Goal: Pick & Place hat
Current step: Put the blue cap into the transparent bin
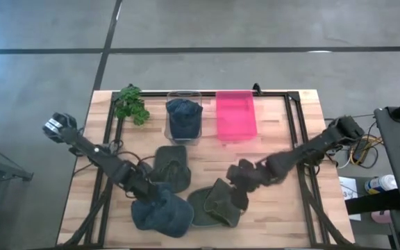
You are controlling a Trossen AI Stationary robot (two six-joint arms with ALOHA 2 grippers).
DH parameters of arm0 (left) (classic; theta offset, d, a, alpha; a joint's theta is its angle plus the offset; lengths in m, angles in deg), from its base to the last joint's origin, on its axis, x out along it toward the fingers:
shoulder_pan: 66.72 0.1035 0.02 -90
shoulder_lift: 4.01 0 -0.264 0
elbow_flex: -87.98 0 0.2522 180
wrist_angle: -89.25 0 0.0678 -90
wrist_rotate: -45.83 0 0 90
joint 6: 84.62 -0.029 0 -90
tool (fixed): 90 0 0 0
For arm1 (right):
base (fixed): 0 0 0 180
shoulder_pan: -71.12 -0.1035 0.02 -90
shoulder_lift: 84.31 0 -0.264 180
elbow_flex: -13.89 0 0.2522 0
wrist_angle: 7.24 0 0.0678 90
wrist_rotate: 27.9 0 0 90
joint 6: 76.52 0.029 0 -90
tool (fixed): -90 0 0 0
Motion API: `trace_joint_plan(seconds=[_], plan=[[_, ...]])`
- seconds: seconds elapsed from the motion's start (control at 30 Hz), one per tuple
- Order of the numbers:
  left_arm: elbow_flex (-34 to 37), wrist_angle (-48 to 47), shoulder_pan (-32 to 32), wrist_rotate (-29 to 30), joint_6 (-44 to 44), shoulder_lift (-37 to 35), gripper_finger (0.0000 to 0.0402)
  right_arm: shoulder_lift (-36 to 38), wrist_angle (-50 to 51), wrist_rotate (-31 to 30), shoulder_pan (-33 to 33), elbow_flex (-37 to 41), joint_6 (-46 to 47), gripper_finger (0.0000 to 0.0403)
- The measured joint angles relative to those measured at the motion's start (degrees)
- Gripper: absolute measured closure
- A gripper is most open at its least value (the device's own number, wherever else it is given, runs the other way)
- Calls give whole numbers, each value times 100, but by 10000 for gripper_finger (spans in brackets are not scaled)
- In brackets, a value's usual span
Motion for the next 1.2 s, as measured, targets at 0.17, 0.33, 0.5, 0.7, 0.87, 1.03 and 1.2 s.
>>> trace_joint_plan(seconds=[0.17,0.33,0.5,0.7,0.87,1.03,1.2], plan=[[0,487,-35,116,86,151,262,-96,-84,-172,-502,56,610,216],[4,713,-35,59,235,171,262,-96,-87,-412,-762,97,955,216],[226,768,-48,-142,441,180,262,-96,-75,-542,-852,63,984,216],[694,1619,-58,-514,544,182,262,-96,-75,-684,-849,42,916,216],[1110,3265,-58,-623,559,182,264,-96,-71,-684,-848,109,918,216],[1197,4484,-52,-593,414,175,321,-96,-67,-685,-848,120,904,216],[1117,4984,49,-370,162,-65,393,-52,-67,-864,-848,117,754,216]])
